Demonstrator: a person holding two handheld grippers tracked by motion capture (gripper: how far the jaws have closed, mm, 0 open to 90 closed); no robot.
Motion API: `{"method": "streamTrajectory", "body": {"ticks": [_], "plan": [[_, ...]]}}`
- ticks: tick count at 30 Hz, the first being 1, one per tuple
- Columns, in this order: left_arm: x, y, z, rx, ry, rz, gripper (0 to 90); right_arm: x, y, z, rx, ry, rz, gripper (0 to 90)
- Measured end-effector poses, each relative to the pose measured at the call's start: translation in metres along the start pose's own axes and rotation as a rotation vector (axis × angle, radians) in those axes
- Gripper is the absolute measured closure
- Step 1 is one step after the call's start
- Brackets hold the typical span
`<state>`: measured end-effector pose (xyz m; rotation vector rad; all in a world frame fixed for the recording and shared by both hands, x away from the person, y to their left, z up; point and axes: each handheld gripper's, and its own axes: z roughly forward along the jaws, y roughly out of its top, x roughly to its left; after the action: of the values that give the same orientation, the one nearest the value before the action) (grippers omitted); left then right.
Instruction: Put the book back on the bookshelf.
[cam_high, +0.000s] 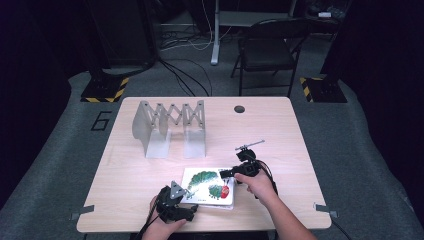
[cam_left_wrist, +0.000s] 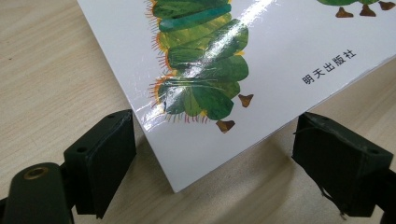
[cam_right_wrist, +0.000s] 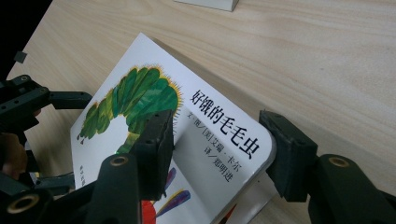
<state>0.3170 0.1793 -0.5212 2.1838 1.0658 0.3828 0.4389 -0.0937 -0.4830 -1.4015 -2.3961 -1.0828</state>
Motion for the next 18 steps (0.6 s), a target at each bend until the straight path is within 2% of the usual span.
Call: {"method": "streamTrajectory", "body": {"ticks": [2, 8, 10, 14, 18], "plan": [[-0.0002, 0.0001, -0.0002, 0.002, -0.005, -0.014, 13.5, 0.0000, 0.0008, -0.0004, 0.004, 0.002, 0.001, 47.2], [0.0010, 0.0005, -0.0003, 0.000, -0.013, -0.017, 13.7, -0.0019, 0.0042, -0.0013, 0.016, 0.018, -0.030, 48.4], [0.0020, 0.0008, -0.0008, 0.007, -0.017, -0.007, 13.8, -0.0027, 0.0048, -0.0019, 0.020, 0.028, -0.031, 49.0], [0.0022, 0.0008, -0.0010, 0.005, -0.016, -0.011, 14.1, -0.0037, 0.0062, -0.0036, 0.032, 0.041, -0.038, 49.9], [0.0040, 0.0012, -0.0020, 0.014, -0.035, -0.011, 14.9, -0.0030, 0.0073, -0.0049, 0.037, 0.045, -0.045, 50.3]]}}
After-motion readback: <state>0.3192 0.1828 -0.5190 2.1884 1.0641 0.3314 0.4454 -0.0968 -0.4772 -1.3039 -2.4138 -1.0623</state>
